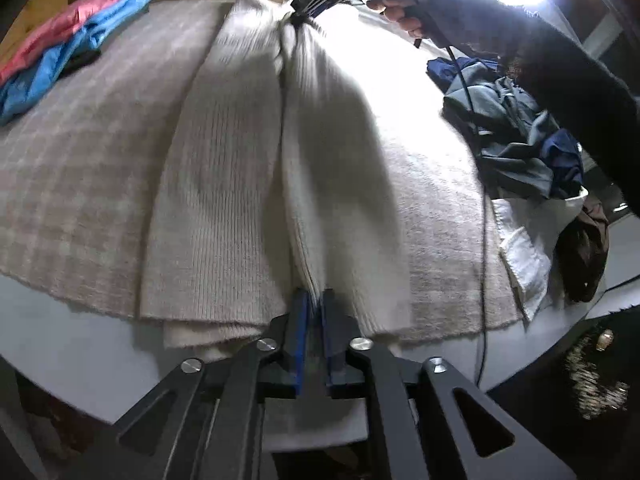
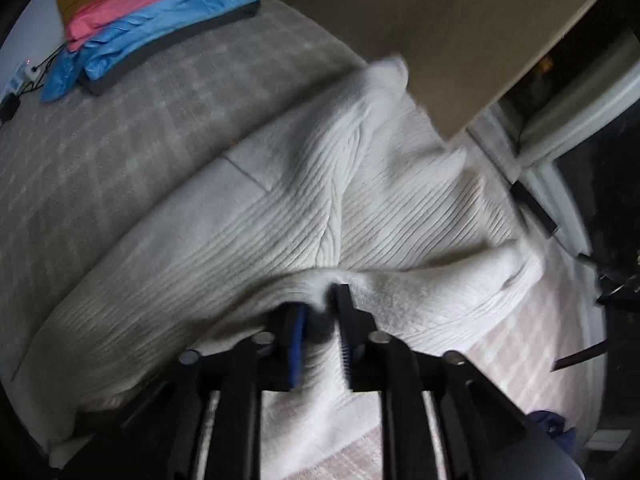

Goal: Fold clothes

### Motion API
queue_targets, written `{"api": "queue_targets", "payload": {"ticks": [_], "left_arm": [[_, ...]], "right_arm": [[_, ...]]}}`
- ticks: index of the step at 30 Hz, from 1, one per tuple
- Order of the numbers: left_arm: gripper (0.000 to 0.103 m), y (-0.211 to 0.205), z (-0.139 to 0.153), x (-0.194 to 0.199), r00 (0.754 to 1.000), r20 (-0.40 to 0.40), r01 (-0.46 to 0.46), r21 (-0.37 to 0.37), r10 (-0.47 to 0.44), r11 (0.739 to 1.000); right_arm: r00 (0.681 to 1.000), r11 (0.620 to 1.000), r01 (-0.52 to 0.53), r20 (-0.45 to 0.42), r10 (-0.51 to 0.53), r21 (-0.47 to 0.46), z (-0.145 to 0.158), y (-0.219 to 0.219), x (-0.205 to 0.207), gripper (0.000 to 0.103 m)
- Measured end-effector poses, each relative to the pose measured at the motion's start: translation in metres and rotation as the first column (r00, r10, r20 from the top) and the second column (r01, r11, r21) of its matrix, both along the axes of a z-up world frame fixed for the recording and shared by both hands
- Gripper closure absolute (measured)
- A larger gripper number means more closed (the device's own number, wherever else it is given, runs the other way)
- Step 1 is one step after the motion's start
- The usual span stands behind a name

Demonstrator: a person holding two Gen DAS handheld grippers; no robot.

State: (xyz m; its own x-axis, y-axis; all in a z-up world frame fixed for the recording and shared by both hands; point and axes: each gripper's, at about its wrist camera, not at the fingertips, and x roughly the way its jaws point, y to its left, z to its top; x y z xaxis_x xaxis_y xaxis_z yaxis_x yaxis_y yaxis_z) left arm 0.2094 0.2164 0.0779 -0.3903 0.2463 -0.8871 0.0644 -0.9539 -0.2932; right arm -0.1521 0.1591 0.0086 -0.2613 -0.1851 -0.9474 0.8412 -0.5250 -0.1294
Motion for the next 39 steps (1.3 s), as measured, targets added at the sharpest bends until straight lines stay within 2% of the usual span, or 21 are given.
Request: {"api": "queue_targets", "payload": {"ticks": [1, 3, 5, 8, 11, 13, 14, 15, 16, 18, 21, 23, 26, 28, 31, 35, 36, 38, 39], "left_arm": [[0.083, 0.000, 0.008, 0.003, 1.000, -0.006, 0.006, -0.002, -0.006, 1.000], [0.081, -0.004, 0.025, 0.006, 1.000, -0.025, 0.016, -0.032, -0.017, 0.999], [0.080, -0.008, 0.041, 0.004, 0.998, -0.048, 0.024, -0.065, -0.027, 0.998], [0.073, -0.001, 0.049, -0.023, 0.995, -0.080, 0.055, -0.096, -0.062, 0.994], [0.072, 0.014, 0.050, -0.053, 0.988, -0.095, 0.109, -0.137, -0.123, 0.985], [0.072, 0.025, 0.047, -0.069, 0.981, -0.101, 0.151, -0.143, -0.166, 0.978], [0.069, 0.030, 0.039, -0.075, 0.979, -0.083, 0.172, -0.130, -0.184, 0.976], [0.068, 0.034, 0.031, -0.079, 0.978, -0.063, 0.189, -0.132, -0.198, 0.973], [0.067, 0.037, 0.022, -0.081, 0.978, -0.038, 0.199, -0.155, -0.207, 0.968], [0.065, 0.042, 0.004, -0.084, 0.976, 0.008, 0.216, -0.186, -0.219, 0.958], [0.062, 0.037, -0.018, -0.084, 0.977, 0.048, 0.213, -0.148, -0.209, 0.966], [0.069, 0.039, -0.023, -0.081, 0.976, 0.035, 0.218, -0.116, -0.216, 0.969], [0.091, 0.040, -0.023, -0.078, 0.976, 0.026, 0.218, -0.059, -0.217, 0.974], [0.093, 0.036, -0.014, -0.071, 0.979, 0.022, 0.201, -0.037, -0.200, 0.979], [0.093, 0.025, 0.004, -0.052, 0.994, -0.006, 0.112, -0.007, -0.112, 0.994], [0.091, 0.014, -0.007, -0.044, 0.998, 0.043, 0.056, -0.054, -0.054, 0.997], [0.090, 0.011, -0.012, -0.044, 0.997, 0.060, 0.045, -0.068, -0.041, 0.997], [0.078, 0.007, -0.016, -0.043, 0.996, 0.085, 0.029, -0.098, -0.020, 0.995], [0.076, 0.005, -0.011, -0.041, 0.997, 0.081, 0.027, -0.113, -0.018, 0.993]], "right_arm": [[0.999, 0.999, 0.004, 0.032, -0.002, -0.052, 0.016, 0.013, -0.001, 0.077], [0.997, 0.988, 0.041, 0.066, -0.032, -0.146, 0.045, 0.045, -0.006, 0.061], [0.987, 0.958, 0.129, 0.125, -0.099, -0.257, 0.071, 0.096, -0.018, 0.056], [0.960, 0.916, 0.261, 0.178, -0.214, -0.305, 0.070, 0.147, -0.032, 0.056], [0.939, 0.900, 0.327, 0.208, -0.275, -0.287, 0.048, 0.165, -0.042, 0.056], [0.935, 0.891, 0.327, 0.245, -0.257, -0.314, 0.037, 0.162, -0.041, 0.057], [0.932, 0.887, 0.328, 0.263, -0.248, -0.327, 0.031, 0.161, -0.041, 0.063], [0.935, 0.891, 0.317, 0.262, -0.238, -0.324, 0.027, 0.155, -0.039, 0.075], [0.939, 0.899, 0.302, 0.263, -0.223, -0.318, 0.025, 0.147, -0.037, 0.079], [0.947, 0.912, 0.273, 0.253, -0.198, -0.305, 0.025, 0.134, -0.032, 0.082], [0.953, 0.926, 0.254, 0.234, -0.192, -0.278, 0.024, 0.123, -0.033, 0.087], [0.950, 0.929, 0.259, 0.241, -0.196, -0.263, 0.024, 0.121, -0.035, 0.087], [0.944, 0.928, 0.273, 0.257, -0.208, -0.252, 0.025, 0.118, -0.041, 0.087], [0.942, 0.929, 0.278, 0.258, -0.214, -0.245, 0.028, 0.111, -0.044, 0.087], [0.949, 0.940, 0.257, 0.242, -0.201, -0.224, 0.028, 0.085, -0.048, 0.088], [0.966, 0.973, 0.197, 0.194, -0.172, -0.123, 0.006, 0.022, -0.044, 0.088], [0.977, 0.983, 0.169, 0.141, -0.159, -0.066, -0.003, 0.005, -0.040, 0.087], [0.994, 0.993, 0.112, 0.012, -0.112, 0.025, -0.012, -0.018, -0.027, 0.086], [0.995, 0.994, 0.096, -0.020, -0.095, 0.055, -0.012, -0.023, -0.022, 0.086]]}}
